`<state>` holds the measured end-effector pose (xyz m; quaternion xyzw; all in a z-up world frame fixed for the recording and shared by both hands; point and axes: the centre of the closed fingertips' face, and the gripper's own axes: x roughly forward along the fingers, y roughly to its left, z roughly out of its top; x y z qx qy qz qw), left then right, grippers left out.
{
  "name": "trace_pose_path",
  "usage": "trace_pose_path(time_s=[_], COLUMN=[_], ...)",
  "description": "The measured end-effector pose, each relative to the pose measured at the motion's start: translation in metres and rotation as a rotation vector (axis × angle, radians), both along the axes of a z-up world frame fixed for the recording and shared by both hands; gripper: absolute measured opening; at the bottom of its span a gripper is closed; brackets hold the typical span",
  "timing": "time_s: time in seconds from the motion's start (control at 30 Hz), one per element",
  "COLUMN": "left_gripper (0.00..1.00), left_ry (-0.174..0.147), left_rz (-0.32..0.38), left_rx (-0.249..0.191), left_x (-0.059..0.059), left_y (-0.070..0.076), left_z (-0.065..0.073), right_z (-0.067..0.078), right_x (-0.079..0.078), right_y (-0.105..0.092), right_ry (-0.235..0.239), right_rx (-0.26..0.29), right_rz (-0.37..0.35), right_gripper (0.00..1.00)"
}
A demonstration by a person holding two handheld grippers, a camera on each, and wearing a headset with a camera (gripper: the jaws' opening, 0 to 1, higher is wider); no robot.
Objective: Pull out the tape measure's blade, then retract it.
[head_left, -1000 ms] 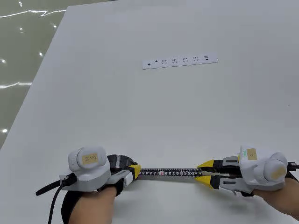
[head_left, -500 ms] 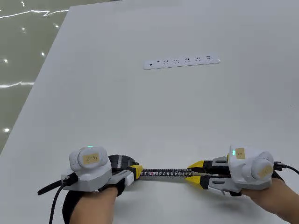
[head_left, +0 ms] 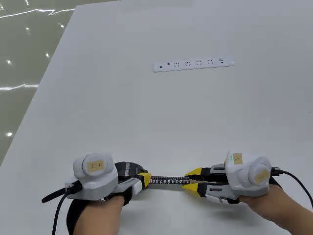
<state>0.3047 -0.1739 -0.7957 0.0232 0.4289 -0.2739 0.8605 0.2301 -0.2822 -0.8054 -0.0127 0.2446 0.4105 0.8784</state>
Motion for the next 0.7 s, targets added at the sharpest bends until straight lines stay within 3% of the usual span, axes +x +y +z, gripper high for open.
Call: trace_pose_path(time_s=[0.37,0.7], left_gripper=[0.61,0.61], left_ry=[0.011,0.029], left_rz=[0.006,0.019], left_rx=[-0.028,-0.058], left_x=[0.000,0.000], left_y=[0.001,0.002], left_z=[0.001,0.001], right_z=[0.001,0.001], right_x=[0.011,0.015], right_y=[0.018,0.022], right_ry=[-0.004,0.014], right_rx=[0.012,0.029], right_rz=[0.029,0.030], right_gripper=[0.13,0.12])
